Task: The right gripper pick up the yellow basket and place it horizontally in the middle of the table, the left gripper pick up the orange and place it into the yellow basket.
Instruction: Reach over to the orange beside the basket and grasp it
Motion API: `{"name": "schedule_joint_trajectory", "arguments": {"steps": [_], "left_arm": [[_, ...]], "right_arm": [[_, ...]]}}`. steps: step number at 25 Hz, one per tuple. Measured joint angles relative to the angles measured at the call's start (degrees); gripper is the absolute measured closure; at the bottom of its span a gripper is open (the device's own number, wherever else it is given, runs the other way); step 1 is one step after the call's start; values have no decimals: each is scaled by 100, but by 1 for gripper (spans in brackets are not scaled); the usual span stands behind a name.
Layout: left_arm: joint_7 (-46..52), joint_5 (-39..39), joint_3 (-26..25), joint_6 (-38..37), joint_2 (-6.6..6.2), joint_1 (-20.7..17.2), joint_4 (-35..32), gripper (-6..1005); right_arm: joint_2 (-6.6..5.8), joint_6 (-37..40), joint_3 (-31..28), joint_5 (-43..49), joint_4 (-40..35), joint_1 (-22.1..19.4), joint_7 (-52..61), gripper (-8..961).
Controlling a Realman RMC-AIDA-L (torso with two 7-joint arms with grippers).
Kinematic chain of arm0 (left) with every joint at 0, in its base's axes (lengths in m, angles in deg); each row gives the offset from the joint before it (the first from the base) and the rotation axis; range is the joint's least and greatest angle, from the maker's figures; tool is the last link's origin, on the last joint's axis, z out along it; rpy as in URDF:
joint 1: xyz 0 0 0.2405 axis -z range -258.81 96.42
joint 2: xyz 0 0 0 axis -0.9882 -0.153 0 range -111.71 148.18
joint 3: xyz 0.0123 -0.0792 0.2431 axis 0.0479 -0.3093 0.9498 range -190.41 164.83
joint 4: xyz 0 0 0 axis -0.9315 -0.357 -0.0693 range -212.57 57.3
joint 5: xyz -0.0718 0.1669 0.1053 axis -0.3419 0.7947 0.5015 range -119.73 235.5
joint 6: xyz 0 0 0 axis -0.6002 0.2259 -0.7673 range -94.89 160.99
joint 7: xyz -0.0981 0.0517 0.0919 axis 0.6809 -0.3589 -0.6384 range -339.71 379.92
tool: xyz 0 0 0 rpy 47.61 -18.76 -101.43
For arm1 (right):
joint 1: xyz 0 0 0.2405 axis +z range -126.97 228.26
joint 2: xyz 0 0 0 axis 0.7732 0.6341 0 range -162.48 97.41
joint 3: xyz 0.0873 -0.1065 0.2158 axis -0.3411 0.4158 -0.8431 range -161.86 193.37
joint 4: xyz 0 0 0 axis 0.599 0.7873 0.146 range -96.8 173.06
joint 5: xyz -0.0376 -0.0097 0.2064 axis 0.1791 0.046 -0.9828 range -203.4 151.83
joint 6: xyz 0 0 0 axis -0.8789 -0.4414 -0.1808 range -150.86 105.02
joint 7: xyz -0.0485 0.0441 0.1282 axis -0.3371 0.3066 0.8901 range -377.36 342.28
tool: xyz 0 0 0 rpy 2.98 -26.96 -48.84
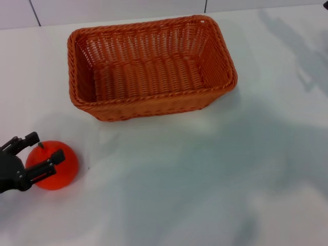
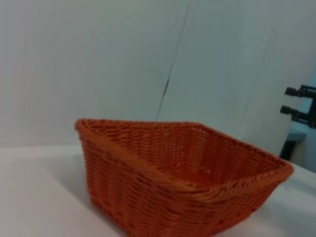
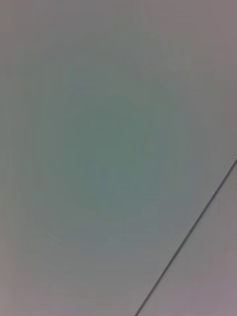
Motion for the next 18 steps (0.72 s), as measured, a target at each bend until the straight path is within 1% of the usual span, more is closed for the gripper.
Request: {"name": "schedule_joint_trajectory", "arguments": {"steps": [1, 4, 8, 11, 14, 18], "left_arm": [[-13, 1, 2, 112, -2, 18, 47, 94], [-30, 2, 59, 334, -10, 47, 110, 99], [-58, 23, 274, 408, -19, 57, 86, 107], [-112, 101, 337, 447, -27, 93, 82, 112], [-155, 145, 377, 486, -30, 130, 90, 310], [-160, 148, 379, 506, -29, 154, 103, 395]], "right_arm": [[7, -14, 2, 3, 3, 0, -2, 351], [14, -28, 12, 7, 37, 0, -31, 351], [10, -30, 14, -6, 111, 0, -83, 352], [6, -20, 14, -13, 126, 0, -114, 352], [5, -3, 14, -13, 132, 13, -129, 353], [-2, 11, 12, 4, 137, 33, -131, 352]]}}
